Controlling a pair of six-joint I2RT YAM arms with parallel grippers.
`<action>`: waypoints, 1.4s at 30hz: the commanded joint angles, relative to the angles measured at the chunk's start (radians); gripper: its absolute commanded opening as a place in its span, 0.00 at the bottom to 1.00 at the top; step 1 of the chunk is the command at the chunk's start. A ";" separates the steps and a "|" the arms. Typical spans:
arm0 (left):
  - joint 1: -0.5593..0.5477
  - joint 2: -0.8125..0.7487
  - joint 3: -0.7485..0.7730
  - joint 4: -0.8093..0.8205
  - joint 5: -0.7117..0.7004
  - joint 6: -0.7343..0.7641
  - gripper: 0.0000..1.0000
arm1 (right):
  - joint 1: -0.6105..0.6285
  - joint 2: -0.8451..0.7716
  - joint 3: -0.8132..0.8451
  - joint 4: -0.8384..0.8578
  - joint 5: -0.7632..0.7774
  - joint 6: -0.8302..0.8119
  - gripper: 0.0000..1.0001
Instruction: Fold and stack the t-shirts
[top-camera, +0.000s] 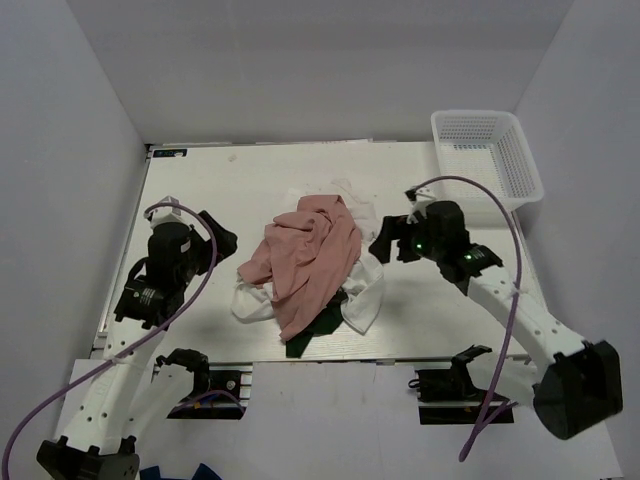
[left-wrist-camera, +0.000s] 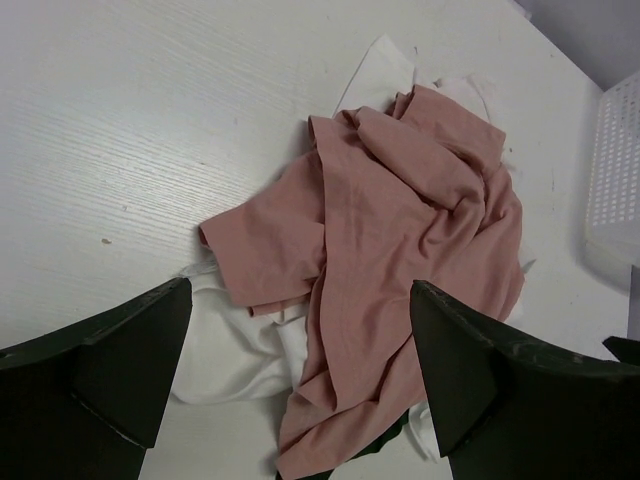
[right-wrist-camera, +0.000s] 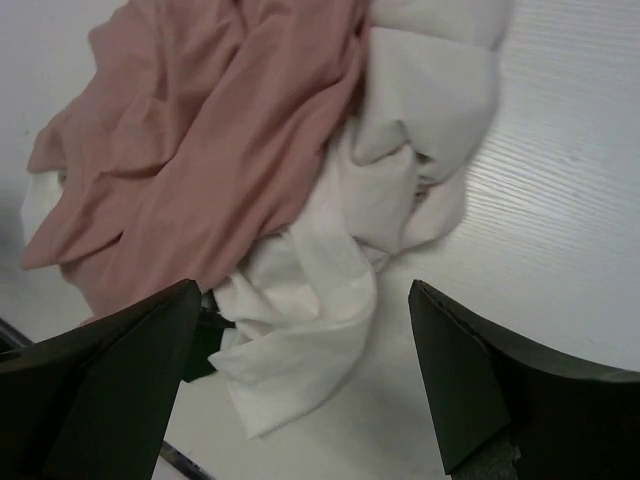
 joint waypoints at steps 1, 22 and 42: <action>-0.003 -0.001 -0.003 0.018 0.028 0.000 1.00 | 0.098 0.123 0.106 0.040 -0.020 -0.037 0.90; -0.003 -0.001 -0.023 -0.001 -0.009 -0.009 1.00 | 0.492 0.890 0.660 -0.087 0.670 -0.027 0.66; -0.003 -0.001 -0.004 -0.019 -0.029 -0.036 1.00 | 0.430 0.511 0.682 0.036 0.577 -0.014 0.00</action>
